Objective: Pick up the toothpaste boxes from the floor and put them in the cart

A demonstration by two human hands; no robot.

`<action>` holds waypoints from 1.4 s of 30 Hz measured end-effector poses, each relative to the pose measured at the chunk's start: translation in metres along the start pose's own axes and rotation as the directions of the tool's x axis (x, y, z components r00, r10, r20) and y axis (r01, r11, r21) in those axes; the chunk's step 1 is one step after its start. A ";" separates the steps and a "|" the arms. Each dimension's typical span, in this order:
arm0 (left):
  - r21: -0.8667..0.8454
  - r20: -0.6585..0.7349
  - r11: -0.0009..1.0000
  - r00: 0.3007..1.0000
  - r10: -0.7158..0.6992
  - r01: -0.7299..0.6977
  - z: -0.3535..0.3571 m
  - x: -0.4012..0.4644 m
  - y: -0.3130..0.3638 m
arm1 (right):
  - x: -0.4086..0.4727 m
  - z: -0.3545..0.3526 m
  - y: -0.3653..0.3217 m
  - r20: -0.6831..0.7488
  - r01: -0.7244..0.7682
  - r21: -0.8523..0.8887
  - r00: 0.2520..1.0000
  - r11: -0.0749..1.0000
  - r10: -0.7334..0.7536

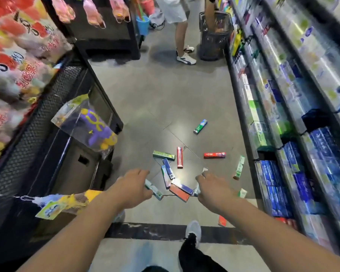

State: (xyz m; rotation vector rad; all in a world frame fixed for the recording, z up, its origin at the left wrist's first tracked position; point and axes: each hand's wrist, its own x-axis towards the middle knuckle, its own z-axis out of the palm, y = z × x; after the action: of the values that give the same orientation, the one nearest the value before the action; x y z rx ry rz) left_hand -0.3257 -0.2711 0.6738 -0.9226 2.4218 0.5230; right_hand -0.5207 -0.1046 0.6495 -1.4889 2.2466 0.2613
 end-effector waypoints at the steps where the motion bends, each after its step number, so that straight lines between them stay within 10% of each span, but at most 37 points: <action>1: -0.012 0.010 1.000 1.000 -0.007 0.008 0.007 0.020 -0.005 | 0.019 0.008 0.006 0.025 0.004 -0.005 1.000 1.000 -0.003; 30: -0.165 0.367 0.866 0.845 -0.390 0.471 0.478 0.511 -0.184 | 0.423 0.632 0.018 0.190 -0.393 0.031 0.905 0.919 0.381; 37: -0.456 0.171 0.610 0.737 -0.654 0.648 0.528 0.551 -0.179 | 0.440 0.656 0.013 0.084 -0.316 0.029 0.946 0.948 0.313; 42: -0.403 0.130 0.692 0.786 -0.604 0.599 0.517 0.538 -0.179 | 0.440 0.641 0.013 0.186 -0.333 0.098 0.932 0.938 0.311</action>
State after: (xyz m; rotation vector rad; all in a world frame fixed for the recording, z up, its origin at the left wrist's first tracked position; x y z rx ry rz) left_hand -0.3917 -0.4063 -0.0784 -1.8235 1.8515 0.7951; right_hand -0.5193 -0.2183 -0.1200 -0.9883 2.3139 0.3218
